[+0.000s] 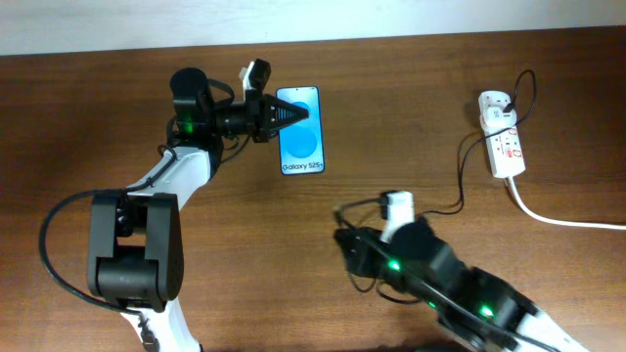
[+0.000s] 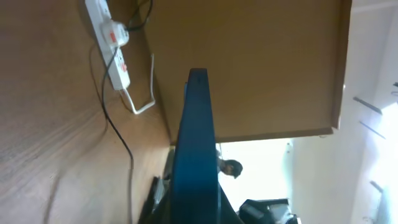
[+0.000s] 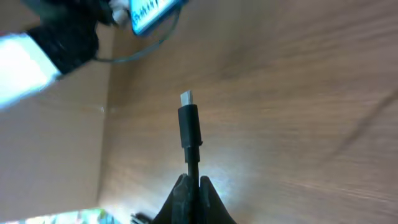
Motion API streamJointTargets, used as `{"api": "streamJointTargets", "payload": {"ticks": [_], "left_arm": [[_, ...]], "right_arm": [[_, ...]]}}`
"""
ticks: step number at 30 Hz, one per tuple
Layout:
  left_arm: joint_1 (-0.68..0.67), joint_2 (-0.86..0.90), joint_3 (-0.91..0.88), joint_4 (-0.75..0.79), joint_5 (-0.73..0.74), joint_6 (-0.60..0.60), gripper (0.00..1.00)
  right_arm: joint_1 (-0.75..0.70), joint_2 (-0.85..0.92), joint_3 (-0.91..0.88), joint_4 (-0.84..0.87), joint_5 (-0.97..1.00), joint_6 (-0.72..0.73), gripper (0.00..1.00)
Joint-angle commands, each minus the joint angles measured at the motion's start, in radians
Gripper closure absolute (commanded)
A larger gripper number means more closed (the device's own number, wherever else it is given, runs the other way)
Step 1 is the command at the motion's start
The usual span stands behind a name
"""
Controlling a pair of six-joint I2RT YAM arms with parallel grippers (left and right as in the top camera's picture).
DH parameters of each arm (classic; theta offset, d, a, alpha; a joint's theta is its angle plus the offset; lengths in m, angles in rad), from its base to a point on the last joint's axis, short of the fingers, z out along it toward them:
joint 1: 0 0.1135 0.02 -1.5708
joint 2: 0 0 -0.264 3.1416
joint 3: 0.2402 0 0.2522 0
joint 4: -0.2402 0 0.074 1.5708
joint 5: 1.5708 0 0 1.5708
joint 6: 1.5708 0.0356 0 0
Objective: Plug charger to phone and switch on socket
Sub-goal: 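Carry the plug toward the bottom end of the phone held by left gripper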
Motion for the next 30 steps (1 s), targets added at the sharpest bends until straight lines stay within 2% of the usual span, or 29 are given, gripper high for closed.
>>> {"api": "streamJointTargets", "payload": {"ticks": [1,6,8,11,21,30], "left_arm": [[-0.019,-0.004,0.014,0.045,-0.070,-0.044,1.00],[-0.074,-0.004,0.014,0.170,-0.110,-0.143,1.00],[-0.076,-0.004,0.014,0.286,-0.109,-0.234,1.00],[-0.062,-0.004,0.014,0.428,-0.105,-0.319,1.00],[-0.017,-0.004,0.014,0.399,-0.026,-0.319,1.00],[-0.020,-0.004,0.014,0.375,-0.023,-0.319,1.00]], "right_arm": [[-0.004,-0.045,-0.042,0.081,0.103,0.032,0.96],[-0.005,0.137,-0.087,0.399,0.015,0.031,0.96],[-0.008,0.209,-0.087,0.459,0.000,0.031,0.96],[-0.008,0.223,-0.087,0.504,0.006,0.004,0.96],[-0.008,0.194,-0.085,0.512,0.030,-0.161,0.96],[-0.008,0.195,-0.085,0.528,0.082,-0.160,0.96]]}}
